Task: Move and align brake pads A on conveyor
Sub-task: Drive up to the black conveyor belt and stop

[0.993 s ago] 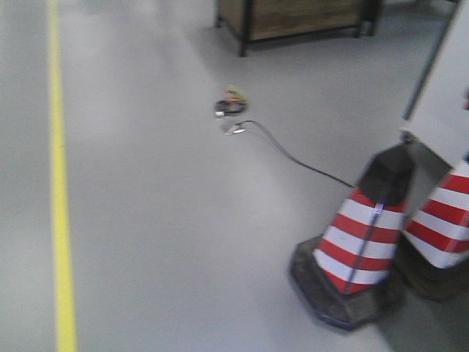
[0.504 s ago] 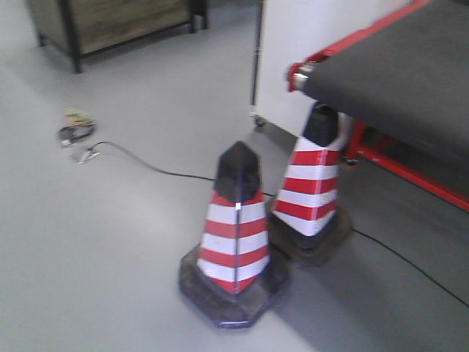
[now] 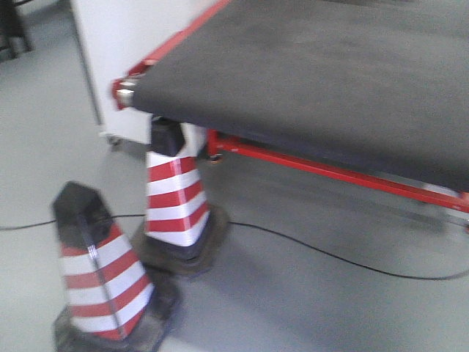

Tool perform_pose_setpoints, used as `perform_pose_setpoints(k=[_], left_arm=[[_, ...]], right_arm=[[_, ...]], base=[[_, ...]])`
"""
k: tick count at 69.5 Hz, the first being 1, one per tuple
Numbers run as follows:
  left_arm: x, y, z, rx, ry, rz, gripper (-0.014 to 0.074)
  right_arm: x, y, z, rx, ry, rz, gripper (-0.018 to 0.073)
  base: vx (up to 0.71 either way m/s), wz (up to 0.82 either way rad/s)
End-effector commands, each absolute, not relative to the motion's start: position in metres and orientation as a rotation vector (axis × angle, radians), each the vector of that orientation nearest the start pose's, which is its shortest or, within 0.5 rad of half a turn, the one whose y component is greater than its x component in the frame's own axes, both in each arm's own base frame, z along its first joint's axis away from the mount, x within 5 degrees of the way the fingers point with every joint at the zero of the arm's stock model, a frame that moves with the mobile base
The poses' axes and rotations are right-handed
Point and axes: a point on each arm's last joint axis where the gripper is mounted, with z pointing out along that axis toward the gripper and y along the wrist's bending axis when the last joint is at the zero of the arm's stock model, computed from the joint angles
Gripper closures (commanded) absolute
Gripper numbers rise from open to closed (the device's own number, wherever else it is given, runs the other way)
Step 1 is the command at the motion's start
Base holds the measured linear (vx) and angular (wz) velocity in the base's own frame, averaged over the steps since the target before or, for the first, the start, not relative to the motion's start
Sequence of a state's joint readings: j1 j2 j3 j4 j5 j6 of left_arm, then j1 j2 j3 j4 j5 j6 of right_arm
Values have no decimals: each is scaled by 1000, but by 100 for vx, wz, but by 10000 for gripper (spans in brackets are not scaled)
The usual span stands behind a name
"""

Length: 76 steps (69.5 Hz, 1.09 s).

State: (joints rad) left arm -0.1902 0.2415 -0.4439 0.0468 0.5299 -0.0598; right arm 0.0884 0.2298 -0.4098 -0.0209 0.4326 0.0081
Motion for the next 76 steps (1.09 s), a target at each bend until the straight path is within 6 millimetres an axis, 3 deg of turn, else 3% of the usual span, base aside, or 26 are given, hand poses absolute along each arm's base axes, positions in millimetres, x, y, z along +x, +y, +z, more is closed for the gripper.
perform_pose_setpoints(k=[1,34,76], left_arm=[[58,-10,316,130,1697,-146,602],[58,-10,316,130,1697,-146,602],[58,-10,316,130,1697,-146,602]], right_arm=[[60,4,316,-75,1615,45,569],[60,4,316,-75,1615,45,569],[60,4,316,-75,1615,45,569]], base=[[14,-90],[7,-73],[19,-11]])
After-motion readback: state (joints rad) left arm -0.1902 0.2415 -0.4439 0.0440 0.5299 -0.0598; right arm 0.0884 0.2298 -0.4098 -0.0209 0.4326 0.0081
